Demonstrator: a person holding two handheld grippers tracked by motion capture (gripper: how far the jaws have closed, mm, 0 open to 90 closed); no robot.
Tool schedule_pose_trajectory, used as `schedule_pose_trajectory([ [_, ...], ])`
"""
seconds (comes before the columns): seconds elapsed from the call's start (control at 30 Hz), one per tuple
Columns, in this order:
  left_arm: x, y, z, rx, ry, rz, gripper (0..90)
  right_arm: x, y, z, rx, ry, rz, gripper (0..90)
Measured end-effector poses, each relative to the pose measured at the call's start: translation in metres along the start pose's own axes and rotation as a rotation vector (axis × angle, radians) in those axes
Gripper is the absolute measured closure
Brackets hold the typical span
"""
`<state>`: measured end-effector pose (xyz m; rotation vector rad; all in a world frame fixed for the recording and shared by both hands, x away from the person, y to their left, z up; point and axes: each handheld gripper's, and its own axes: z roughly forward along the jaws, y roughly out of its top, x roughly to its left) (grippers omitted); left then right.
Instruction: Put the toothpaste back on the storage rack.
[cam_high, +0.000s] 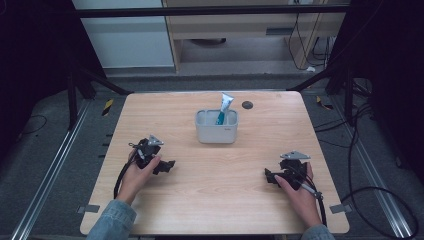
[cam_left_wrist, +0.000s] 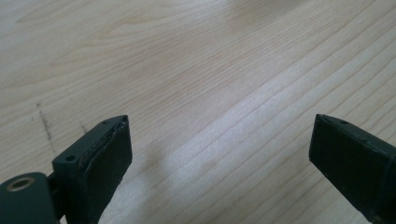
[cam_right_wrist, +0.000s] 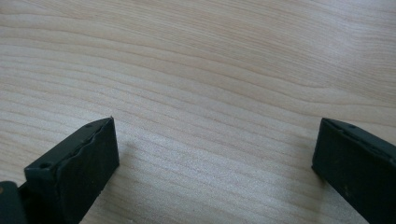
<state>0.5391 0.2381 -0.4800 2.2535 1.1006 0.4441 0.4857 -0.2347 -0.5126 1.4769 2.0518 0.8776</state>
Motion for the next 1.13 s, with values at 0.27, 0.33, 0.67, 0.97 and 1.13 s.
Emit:
schedule_pose_trajectory([
  [0.27,0.01,-0.015,0.0,-0.007,0.022,-0.031,5.9,0.0,0.0,0.0,0.0,0.0,0.0,0.6],
  [0.33,0.014,-0.018,0.001,-0.003,0.031,-0.046,5.9,0.0,0.0,0.0,0.0,0.0,0.0,0.7],
  [0.67,0.029,-0.03,0.003,-0.028,0.056,-0.095,4.6,0.0,0.0,0.0,0.0,-0.001,0.0,0.6],
  [0.97,0.034,-0.038,0.007,-0.103,0.058,-0.092,0.0,0.0,0.0,0.0,0.0,-0.001,0.0,0.6],
  [1.13,0.034,-0.038,0.007,-0.104,0.058,-0.1,0.0,0.0,0.0,0.0,-0.001,0.0,-0.003,0.6],
])
